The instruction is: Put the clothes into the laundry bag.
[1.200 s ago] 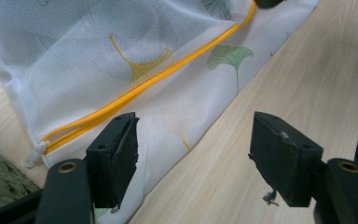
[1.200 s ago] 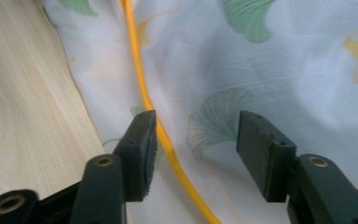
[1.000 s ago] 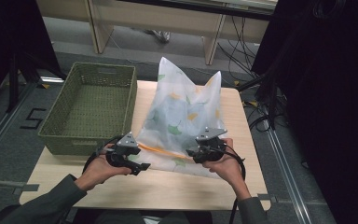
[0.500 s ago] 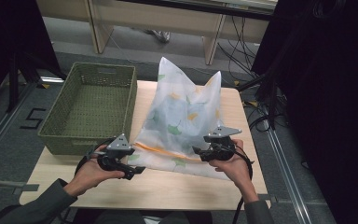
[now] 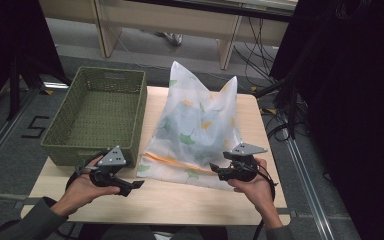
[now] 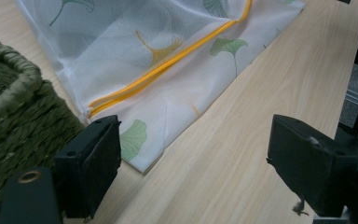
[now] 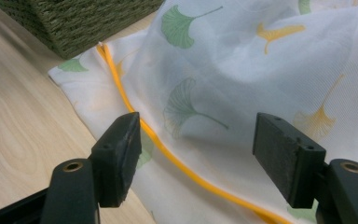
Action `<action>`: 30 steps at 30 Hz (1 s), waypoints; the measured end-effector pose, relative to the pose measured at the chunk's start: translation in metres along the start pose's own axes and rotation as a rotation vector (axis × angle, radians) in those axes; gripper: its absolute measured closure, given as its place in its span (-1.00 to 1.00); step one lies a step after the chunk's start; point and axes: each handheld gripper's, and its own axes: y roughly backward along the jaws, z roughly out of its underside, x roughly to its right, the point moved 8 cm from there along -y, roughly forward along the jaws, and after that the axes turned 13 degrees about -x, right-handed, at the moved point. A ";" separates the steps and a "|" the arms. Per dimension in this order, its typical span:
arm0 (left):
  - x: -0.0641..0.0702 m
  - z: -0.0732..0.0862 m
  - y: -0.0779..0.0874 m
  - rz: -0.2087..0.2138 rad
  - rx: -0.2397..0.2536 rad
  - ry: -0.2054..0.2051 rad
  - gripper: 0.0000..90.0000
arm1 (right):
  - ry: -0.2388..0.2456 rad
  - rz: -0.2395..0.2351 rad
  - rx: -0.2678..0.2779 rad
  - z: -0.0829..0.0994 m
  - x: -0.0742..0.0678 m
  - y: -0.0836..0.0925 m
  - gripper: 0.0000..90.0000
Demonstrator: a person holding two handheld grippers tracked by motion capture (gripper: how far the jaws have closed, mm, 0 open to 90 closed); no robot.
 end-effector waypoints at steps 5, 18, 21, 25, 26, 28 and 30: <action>-0.003 0.005 0.004 -0.014 0.008 -0.008 -0.62 | -0.009 0.003 0.005 0.012 -0.005 0.003 -0.29; 0.009 0.029 0.012 -0.031 -0.014 -0.011 -0.62 | -0.030 -0.027 -0.048 0.056 -0.028 0.006 -0.34; 0.015 0.033 0.014 -0.034 -0.006 -0.003 -0.62 | -0.007 -0.022 -0.076 0.067 -0.034 0.007 -0.34; 0.013 0.034 0.015 -0.049 -0.020 -0.019 -0.62 | 0.015 -0.022 -0.114 0.076 -0.040 0.008 -0.34; 0.012 0.034 0.016 -0.047 -0.024 -0.030 -0.62 | 0.001 -0.023 -0.115 0.077 -0.041 0.008 -0.34; 0.013 0.035 0.015 -0.045 -0.023 -0.004 -0.62 | -0.006 -0.020 -0.125 0.078 -0.040 0.008 -0.34; 0.013 0.033 0.014 -0.048 -0.012 -0.013 -0.62 | 0.006 -0.013 -0.129 0.078 -0.038 0.007 -0.34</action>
